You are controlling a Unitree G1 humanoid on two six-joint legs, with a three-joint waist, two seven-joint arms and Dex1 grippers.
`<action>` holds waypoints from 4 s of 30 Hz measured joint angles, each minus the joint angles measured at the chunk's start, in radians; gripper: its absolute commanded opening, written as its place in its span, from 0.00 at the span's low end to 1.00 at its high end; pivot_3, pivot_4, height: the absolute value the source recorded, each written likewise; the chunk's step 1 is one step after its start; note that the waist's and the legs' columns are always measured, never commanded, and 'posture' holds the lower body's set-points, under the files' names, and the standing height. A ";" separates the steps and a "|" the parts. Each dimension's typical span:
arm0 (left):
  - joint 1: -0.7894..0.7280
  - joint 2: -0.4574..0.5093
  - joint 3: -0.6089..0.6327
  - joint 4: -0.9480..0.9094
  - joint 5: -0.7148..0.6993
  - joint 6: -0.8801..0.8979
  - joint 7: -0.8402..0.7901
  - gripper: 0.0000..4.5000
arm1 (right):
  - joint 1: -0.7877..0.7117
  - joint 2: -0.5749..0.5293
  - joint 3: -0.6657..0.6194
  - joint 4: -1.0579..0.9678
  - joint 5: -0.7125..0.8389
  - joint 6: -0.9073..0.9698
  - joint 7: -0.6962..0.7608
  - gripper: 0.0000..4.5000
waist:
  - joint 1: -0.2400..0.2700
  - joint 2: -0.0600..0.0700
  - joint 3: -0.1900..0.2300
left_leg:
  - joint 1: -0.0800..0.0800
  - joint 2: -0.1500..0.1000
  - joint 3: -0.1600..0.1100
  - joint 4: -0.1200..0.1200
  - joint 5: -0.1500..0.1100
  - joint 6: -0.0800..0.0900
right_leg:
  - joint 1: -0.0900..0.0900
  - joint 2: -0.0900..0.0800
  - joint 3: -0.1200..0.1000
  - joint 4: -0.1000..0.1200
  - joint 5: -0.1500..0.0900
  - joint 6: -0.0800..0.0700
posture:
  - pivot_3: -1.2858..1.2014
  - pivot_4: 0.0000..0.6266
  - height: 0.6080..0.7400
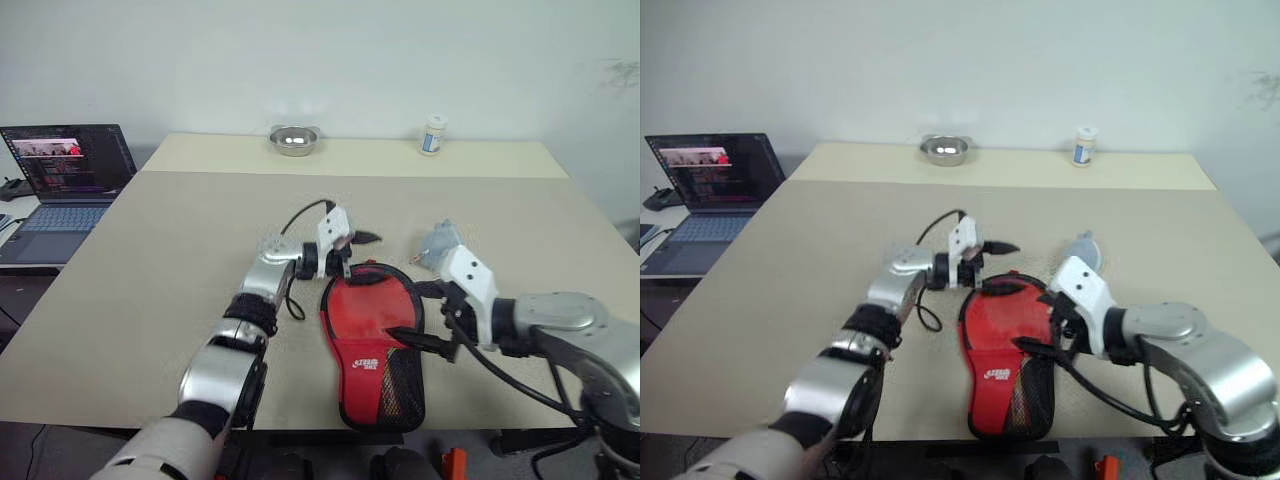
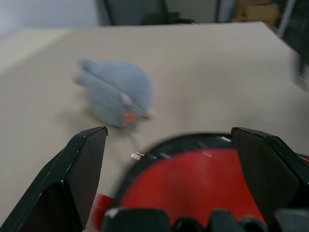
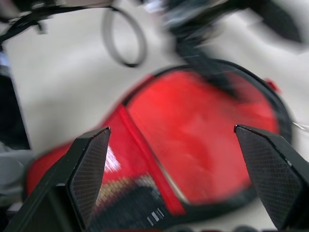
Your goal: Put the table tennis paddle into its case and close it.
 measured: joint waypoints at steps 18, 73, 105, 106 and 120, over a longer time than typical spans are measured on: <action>0.089 0.041 -0.144 0.006 0.063 -0.066 0.091 0.99 | -0.104 0.036 -0.021 0.403 -0.166 -0.241 -0.243 1.00 | 0.002 0.000 -0.001 | 0.005 0.000 0.002 0.002 0.000 0.001 | 0.004 0.001 0.003 0.001 -0.001 0.007 | 0.52 0.24 1.00; 0.036 -0.076 -0.158 0.305 0.056 -0.324 0.143 1.00 | 0.175 -0.066 -0.145 0.395 -0.094 -0.069 -0.270 0.04 | 0.066 0.016 -0.026 | 0.004 -0.005 0.000 0.001 -0.003 0.008 | 0.012 0.000 -0.001 -0.012 0.000 0.011 | 0.52 0.24 1.00; -0.014 -0.152 -0.172 0.406 0.104 -0.325 0.240 1.00 | 0.721 -0.360 -0.275 -0.087 0.156 -0.047 -0.044 0.01 | 0.085 0.007 -0.040 | 0.008 -0.035 -0.028 0.003 -0.015 0.027 | 0.039 -0.038 -0.028 -0.025 -0.012 0.034 | 0.52 0.24 1.00; -0.014 -0.153 -0.172 0.406 0.108 -0.326 0.243 1.00 | 0.721 -0.360 -0.274 -0.087 0.157 -0.047 -0.044 0.01 | 0.084 0.008 -0.040 | 0.009 -0.035 -0.029 0.003 -0.015 0.027 | 0.041 -0.038 -0.030 -0.025 -0.012 0.034 | 0.52 0.24 1.00; -0.018 -0.189 -0.184 0.407 0.141 -0.328 0.255 1.00 | 0.837 -0.439 -0.288 -0.175 0.153 -0.120 -0.005 0.01 | 0.103 0.010 -0.042 | 0.005 -0.040 -0.045 0.003 -0.015 0.027 | 0.045 -0.045 -0.049 -0.036 -0.010 0.030 | 0.52 0.24 1.00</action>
